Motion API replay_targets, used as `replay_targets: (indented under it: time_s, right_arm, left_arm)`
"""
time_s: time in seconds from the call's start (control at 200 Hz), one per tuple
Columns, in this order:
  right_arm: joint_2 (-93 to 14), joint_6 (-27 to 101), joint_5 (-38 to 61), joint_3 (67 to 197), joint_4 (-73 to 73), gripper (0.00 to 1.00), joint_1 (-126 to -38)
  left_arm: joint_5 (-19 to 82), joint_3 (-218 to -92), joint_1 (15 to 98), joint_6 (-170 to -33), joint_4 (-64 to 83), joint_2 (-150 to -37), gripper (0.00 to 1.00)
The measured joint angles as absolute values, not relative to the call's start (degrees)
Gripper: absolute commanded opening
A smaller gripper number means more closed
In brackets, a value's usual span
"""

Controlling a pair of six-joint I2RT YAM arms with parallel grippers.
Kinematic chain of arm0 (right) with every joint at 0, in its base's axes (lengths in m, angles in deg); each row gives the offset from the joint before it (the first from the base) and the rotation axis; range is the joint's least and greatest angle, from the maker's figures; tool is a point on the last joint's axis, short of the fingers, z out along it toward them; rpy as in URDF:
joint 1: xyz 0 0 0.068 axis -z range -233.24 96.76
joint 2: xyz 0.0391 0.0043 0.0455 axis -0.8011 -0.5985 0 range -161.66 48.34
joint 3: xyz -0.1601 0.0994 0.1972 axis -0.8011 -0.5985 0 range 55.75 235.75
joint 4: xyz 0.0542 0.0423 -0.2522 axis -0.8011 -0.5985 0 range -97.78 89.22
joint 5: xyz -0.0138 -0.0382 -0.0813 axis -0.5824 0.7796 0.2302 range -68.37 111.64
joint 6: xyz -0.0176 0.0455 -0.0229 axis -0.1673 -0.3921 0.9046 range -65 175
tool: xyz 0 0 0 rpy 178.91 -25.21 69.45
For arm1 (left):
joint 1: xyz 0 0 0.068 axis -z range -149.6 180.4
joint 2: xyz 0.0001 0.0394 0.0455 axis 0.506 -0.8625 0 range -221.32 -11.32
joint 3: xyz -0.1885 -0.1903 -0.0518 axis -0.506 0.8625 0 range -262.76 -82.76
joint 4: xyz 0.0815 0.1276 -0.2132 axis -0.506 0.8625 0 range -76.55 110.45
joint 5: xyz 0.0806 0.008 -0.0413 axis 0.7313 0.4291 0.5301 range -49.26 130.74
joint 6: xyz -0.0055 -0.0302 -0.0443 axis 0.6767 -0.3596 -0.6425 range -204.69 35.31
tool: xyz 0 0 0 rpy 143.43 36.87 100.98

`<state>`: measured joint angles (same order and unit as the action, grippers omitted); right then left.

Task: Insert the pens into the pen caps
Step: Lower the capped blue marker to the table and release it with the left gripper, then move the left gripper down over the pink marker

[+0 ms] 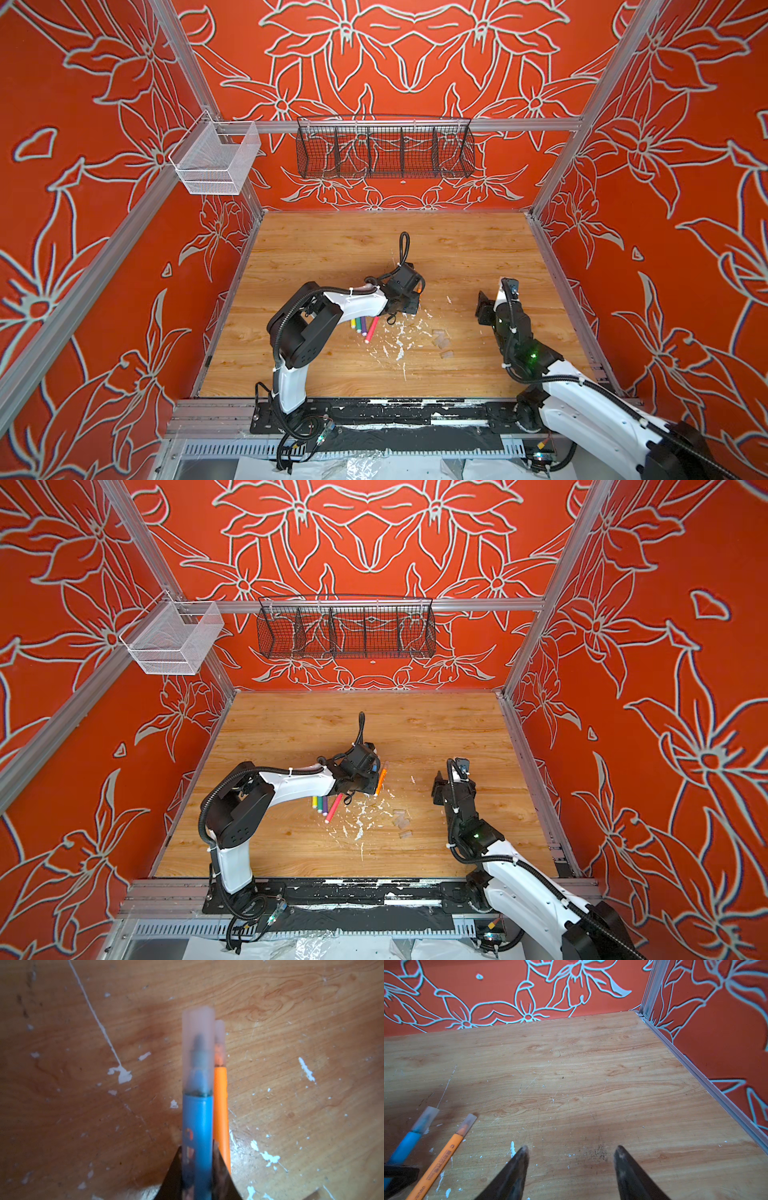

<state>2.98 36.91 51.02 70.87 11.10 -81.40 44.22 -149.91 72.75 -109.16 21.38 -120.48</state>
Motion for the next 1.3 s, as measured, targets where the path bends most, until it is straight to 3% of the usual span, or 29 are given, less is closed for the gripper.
replay_targets:
  time_s: [0.41, 0.816, 1.016, 1.296]
  right_arm:
    - [4.42, 36.71, 50.56, 70.87, 11.1, 0.68, -81.4]
    - [2.91, 36.65, 50.04, 70.87, 11.1, 0.68, -81.4]
    - [1.36, 36.49, 49.84, 70.87, 11.1, 0.68, -81.4]
    - [1.03, 36.49, 49.64, 70.89, 11.12, 0.67, -81.4]
  left_arm:
    - [44.92, -151.88, 72.75, -107.02, 22.75, -119.85, 0.28]
    - [49.25, -129.52, 72.86, -108.35, 25.66, -90.15, 0.31]
    - [49.86, -120.23, 73.05, -111.01, 28.41, -84.66, 0.31]
    - [50.1, -117.08, 73.88, -113.07, 29.18, -82.1, 0.33]
